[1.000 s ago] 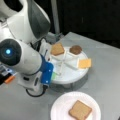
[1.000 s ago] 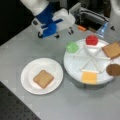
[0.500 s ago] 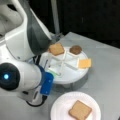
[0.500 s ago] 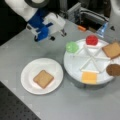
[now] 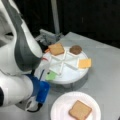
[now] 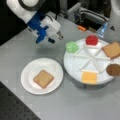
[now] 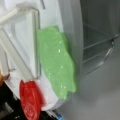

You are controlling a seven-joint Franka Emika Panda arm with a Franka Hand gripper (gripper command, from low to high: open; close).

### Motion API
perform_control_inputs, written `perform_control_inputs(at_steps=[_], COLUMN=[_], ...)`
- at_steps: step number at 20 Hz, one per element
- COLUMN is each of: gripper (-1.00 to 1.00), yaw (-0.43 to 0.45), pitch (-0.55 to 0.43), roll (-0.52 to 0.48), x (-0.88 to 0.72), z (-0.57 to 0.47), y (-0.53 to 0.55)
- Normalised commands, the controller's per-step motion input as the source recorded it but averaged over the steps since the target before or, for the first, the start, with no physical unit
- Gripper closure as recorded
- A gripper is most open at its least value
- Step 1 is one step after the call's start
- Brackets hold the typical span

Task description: Ingredient selection for cheeseburger or sandwich

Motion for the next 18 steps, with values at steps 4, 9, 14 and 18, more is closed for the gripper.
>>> perform_control_inputs(at_steps=[4, 9, 14, 18], gripper=[-1.00, -1.00, -1.00, -1.00], yaw=[-0.210, -0.176, -0.214, -0.275], pitch=[-0.179, -0.117, -0.120, -0.138], roll=[0.024, -0.046, -0.049, -0.061], x=[-0.19, -0.16, -0.21, -0.26], z=[0.00, 0.09, 0.08, 0.05], y=[0.13, 0.29, 0.39, 0.37])
